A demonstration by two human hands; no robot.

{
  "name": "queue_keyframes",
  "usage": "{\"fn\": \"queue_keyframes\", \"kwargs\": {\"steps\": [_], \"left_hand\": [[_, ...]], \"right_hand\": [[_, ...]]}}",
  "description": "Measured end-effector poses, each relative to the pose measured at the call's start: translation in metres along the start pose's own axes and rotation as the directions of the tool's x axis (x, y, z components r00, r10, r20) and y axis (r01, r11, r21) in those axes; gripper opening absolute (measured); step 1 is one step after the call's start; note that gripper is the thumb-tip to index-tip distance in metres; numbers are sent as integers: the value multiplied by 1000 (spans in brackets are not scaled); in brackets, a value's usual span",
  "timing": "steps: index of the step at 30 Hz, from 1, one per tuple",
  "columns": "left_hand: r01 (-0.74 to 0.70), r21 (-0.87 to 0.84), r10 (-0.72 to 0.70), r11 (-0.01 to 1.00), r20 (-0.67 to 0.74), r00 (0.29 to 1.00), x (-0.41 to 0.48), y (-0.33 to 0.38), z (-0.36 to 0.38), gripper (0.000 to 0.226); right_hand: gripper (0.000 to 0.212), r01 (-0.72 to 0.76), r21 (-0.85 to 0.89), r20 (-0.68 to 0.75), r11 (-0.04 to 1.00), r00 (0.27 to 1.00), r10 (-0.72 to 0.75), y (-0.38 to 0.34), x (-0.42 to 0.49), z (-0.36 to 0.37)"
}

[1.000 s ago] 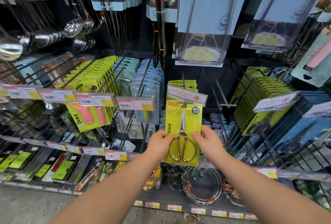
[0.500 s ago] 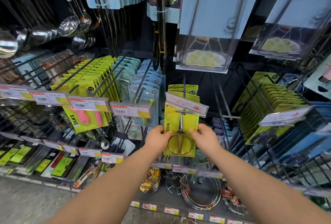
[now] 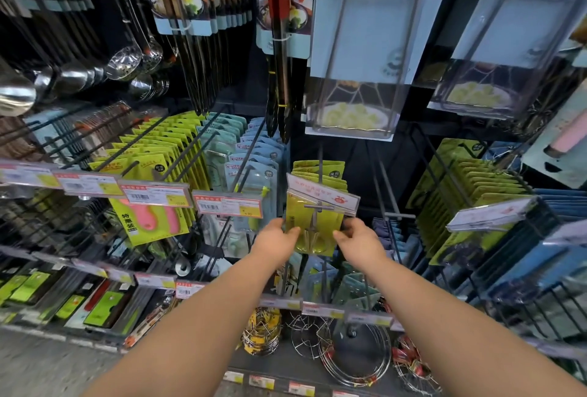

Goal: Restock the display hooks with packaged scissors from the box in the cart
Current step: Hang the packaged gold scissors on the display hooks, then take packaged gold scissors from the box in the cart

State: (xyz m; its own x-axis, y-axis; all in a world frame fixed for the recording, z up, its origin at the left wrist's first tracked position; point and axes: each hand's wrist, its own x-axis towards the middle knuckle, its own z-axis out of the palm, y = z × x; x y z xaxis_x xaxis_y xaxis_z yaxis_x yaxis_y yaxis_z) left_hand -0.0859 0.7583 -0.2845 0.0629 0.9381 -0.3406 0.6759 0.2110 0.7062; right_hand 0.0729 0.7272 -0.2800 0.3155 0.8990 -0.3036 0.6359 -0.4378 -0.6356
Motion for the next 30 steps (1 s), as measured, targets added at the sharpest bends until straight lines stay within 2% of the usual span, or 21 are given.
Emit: {"fn": "queue_keyframes", "kwargs": {"steps": [2, 4, 6, 9, 13, 20, 23, 27, 30], "left_hand": [[-51, 133, 50, 990, 7, 999, -9, -6, -4, 59], [-145, 359, 142, 922, 34, 989, -22, -12, -9, 63], [-228, 593, 229, 773, 75, 971, -39, -16, -14, 67], [-299, 759, 314, 579, 131, 940, -67, -20, -18, 73], [-327, 805, 317, 495, 183, 930, -95, -23, -16, 77], [-365, 807, 341, 464, 218, 914, -153, -32, -17, 80], [-368, 793, 339, 486, 217, 915, -179, -32, -12, 80], [-416, 772, 369, 481, 252, 895, -224, -22, 18, 80], [-491, 744, 410, 453, 315, 856, -271, -10, 59, 81]], "right_hand": [[48, 61, -164, 7, 984, 998, -61, 2, -12, -4], [51, 141, -392, 23, 909, 989, -143, 3, -28, -8], [55, 191, -577, 45, 794, 978, -203, 6, -46, -13], [61, 201, -695, 75, 690, 975, -209, 12, -75, -16], [65, 172, -732, 78, 659, 982, -170, 24, -107, -17], [66, 160, -752, 51, 639, 981, -186, 39, -161, -20], [66, 167, -741, 54, 650, 980, -190, 48, -186, -21], [64, 119, -724, -9, 679, 983, -183, 82, -239, -37], [65, 30, -710, -56, 703, 993, -99, 128, -301, -61]]}}
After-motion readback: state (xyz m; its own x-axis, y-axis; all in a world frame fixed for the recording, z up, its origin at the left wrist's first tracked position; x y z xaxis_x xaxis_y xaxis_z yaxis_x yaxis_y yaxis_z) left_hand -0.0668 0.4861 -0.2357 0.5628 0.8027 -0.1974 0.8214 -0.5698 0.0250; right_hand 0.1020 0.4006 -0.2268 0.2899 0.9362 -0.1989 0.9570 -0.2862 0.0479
